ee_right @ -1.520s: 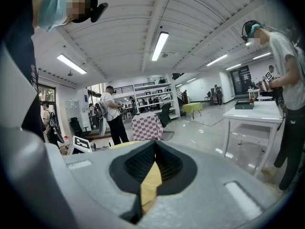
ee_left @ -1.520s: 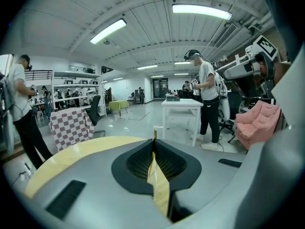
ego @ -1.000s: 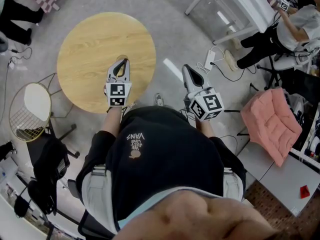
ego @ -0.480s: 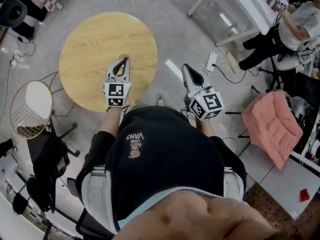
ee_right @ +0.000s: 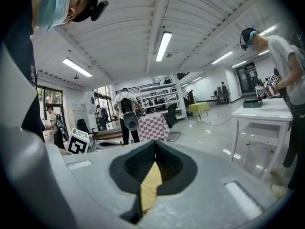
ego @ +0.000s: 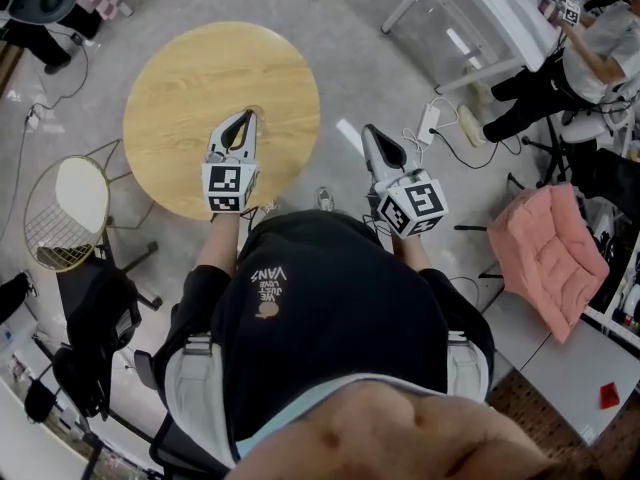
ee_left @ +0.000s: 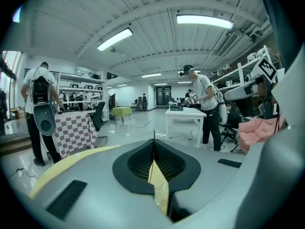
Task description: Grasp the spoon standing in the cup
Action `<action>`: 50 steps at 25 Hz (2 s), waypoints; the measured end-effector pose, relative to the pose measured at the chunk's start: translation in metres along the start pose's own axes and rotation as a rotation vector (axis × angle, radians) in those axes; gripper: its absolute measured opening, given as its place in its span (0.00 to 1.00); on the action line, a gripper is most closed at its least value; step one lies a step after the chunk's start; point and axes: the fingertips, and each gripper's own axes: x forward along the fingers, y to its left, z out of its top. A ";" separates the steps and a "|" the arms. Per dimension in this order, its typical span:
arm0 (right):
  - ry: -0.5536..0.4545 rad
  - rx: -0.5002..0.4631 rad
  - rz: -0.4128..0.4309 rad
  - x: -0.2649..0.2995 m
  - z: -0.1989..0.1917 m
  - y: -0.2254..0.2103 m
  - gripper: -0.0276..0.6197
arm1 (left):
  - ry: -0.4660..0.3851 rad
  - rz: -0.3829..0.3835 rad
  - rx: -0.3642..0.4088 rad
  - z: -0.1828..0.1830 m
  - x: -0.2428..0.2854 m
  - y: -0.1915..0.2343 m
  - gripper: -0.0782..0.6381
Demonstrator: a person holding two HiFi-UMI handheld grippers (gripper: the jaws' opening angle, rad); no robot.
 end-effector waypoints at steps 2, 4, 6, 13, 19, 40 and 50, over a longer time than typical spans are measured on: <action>-0.001 0.002 0.004 0.001 -0.001 0.001 0.04 | -0.007 0.005 -0.004 0.003 -0.003 0.003 0.13; -0.001 0.003 0.008 0.002 -0.001 0.003 0.04 | -0.012 0.006 -0.001 0.006 -0.005 0.004 0.13; -0.002 0.003 0.013 0.001 -0.002 0.004 0.04 | -0.019 0.004 0.002 0.010 -0.007 0.004 0.13; -0.008 0.010 0.036 0.004 -0.002 0.006 0.04 | -0.036 0.001 -0.002 0.020 -0.014 0.001 0.13; -0.013 0.013 0.053 0.005 -0.004 0.012 0.04 | -0.055 0.003 0.006 0.027 -0.023 0.000 0.13; -0.020 -0.002 0.118 0.005 -0.001 0.031 0.04 | -0.157 0.047 0.011 0.065 -0.060 0.003 0.13; -0.022 -0.012 0.151 0.015 0.000 0.040 0.04 | -0.199 0.087 -0.007 0.073 -0.080 0.014 0.13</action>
